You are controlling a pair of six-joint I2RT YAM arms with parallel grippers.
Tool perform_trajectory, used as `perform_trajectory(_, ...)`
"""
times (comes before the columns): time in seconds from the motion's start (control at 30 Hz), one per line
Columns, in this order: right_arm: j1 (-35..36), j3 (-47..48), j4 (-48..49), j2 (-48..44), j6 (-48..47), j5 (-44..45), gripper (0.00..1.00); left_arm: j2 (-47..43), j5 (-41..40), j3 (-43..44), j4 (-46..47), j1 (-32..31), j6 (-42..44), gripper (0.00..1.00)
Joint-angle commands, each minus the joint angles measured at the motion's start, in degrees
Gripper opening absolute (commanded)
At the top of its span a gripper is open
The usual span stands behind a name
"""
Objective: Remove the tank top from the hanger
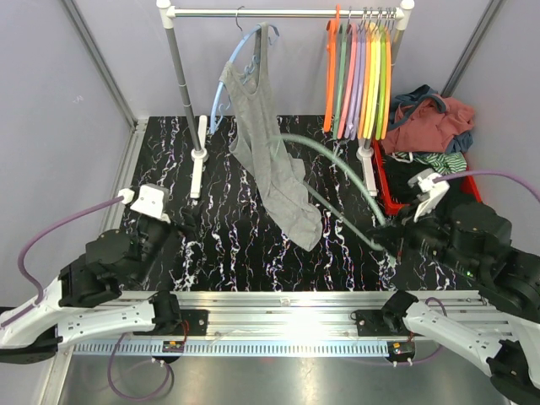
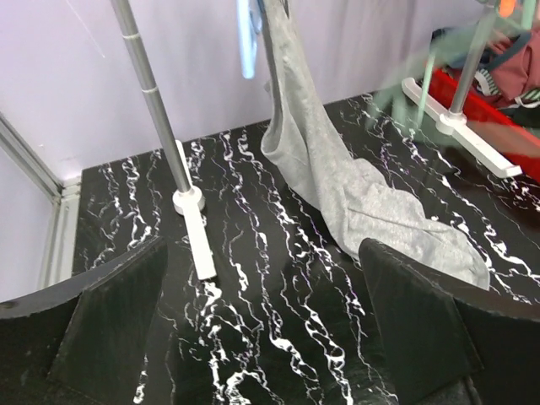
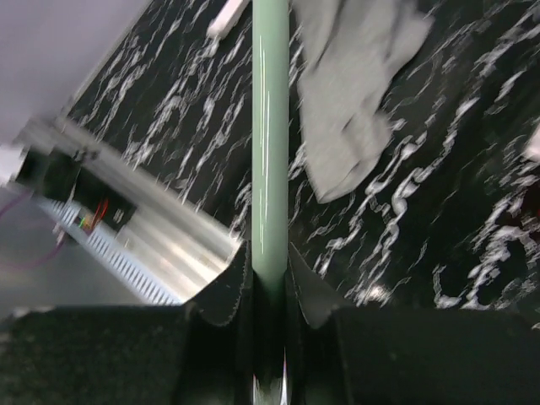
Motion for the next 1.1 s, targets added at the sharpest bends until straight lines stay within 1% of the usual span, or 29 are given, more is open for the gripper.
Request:
perform_trajectory(0.0, 0.35, -0.73, 17.33, 1.13, -4.34, 18.08, 0.0, 2.66, -0.82, -0.72, -0.44, -0.03, -4.7, 0.99)
perform_trajectory(0.03, 0.35, -1.17, 19.97, 1.74, -6.0, 19.86, 0.0, 2.84, -0.55, -0.55, -1.14, -0.03, -6.62, 0.99)
perform_trajectory(0.07, 0.35, -1.26, 25.05, 2.35, -6.97, 21.62, 0.0, 3.02, -0.38, -0.46, -1.93, 0.05, -7.16, 0.99)
perform_trajectory(0.1, 0.35, -1.35, 27.53, 4.19, -8.12, 24.51, 0.0, 2.84, 0.15, -0.54, -2.38, -0.03, -7.78, 0.99)
perform_trajectory(0.17, 0.26, -0.65, 34.02, 6.65, -10.49, 26.38, 0.0, 2.67, 0.41, -1.07, -2.56, 0.05, -8.92, 0.99)
perform_trajectory(0.27, 0.35, 4.78, 36.43, 14.46, -10.94, 29.45, 0.0, 2.23, 0.5, -1.51, -2.99, -0.03, -9.98, 0.99)
perform_trajectory(0.3, 0.35, 6.8, 36.17, 19.01, -10.5, 32.94, 0.0, 1.97, 0.76, -1.68, -3.08, 0.05, -10.07, 0.99)
perform_trajectory(0.33, 0.26, 11.35, 35.56, 21.41, -9.28, 34.54, 0.0, 1.79, 0.94, -1.69, -3.17, 0.05, -10.33, 0.99)
perform_trajectory(0.37, 0.35, 14.09, 32.95, 23.87, -8.4, 35.86, 0.0, 1.61, 0.94, -1.77, -3.26, -0.03, -10.59, 0.99)
perform_trajectory(0.4, 0.35, 16.9, 31.35, 28.68, -7.61, 37.53, 0.0, 1.35, 1.03, -1.86, -3.35, -0.03, -10.68, 0.99)
perform_trajectory(0.43, 0.35, 22.58, 29.51, 31.07, -5.77, 37.89, 0.0, 1.09, 1.12, -1.95, -3.35, 0.05, -10.77, 0.99)
perform_trajectory(0.47, 0.35, 25.43, 25.92, 33.45, -5.06, 38.24, 0.0, 0.82, 1.12, -2.21, -3.35, 0.05, -10.77, 0.99)
perform_trajectory(0.5, 0.35, 27.8, 24.58, 37.47, -4.62, 38.25, 0.0, 0.21, 1.29, -2.47, -3.26, 0.05, -10.86, 0.99)
perform_trajectory(0.53, 0.26, 32.53, 23.18, 39.34, -3.83, 38.25, 0.0, -0.14, 1.38, -2.56, -3.17, 0.05, -10.86, 0.99)
perform_trajectory(0.57, 0.26, 34.57, 21.25, 42.67, -3.65, 38.25, 0.0, -0.75, 1.29, -2.74, -3.17, 0.05, -10.86, 0.99)
perform_trajectory(0.6, 0.26, 36.68, 20.27, 44.18, -3.56, 37.73, 0.0, -1.02, 1.29, -2.83, -3.26, 0.05, -10.86, 0.99)
perform_trajectory(0.63, 0.17, 40.79, 18.87, 45.67, -3.47, 37.63, 0.0, -1.37, 1.29, -3.0, -3.26, -0.03, -10.77, 0.99)
perform_trajectory(0.77, -1.41, 49.87, 15.61, 53.49, -3.21, 34.91, 0.0, -2.78, 1.73, -3.36, -2.65, -0.03, -10.51, 0.99)
perform_trajectory(0.9, -4.57, 58.48, 11.57, 58.95, -1.97, 31.14, 0.0, -3.75, 2.52, -4.15, -1.86, 0.05, -10.16, 0.99)
perform_trajectory(1.0, -7.12, 63.57, 8.49, 62.99, -1.62, 28.23, 0.0, -4.01, 2.96, -4.59, -1.33, -0.03, -10.07, 0.99)
perform_trajectory(1.07, -8.17, 65.0, 6.82, 65.1, -1.45, 26.75, 0.0, -4.19, 3.22, -4.76, -1.24, 0.05, -10.16, 0.99)
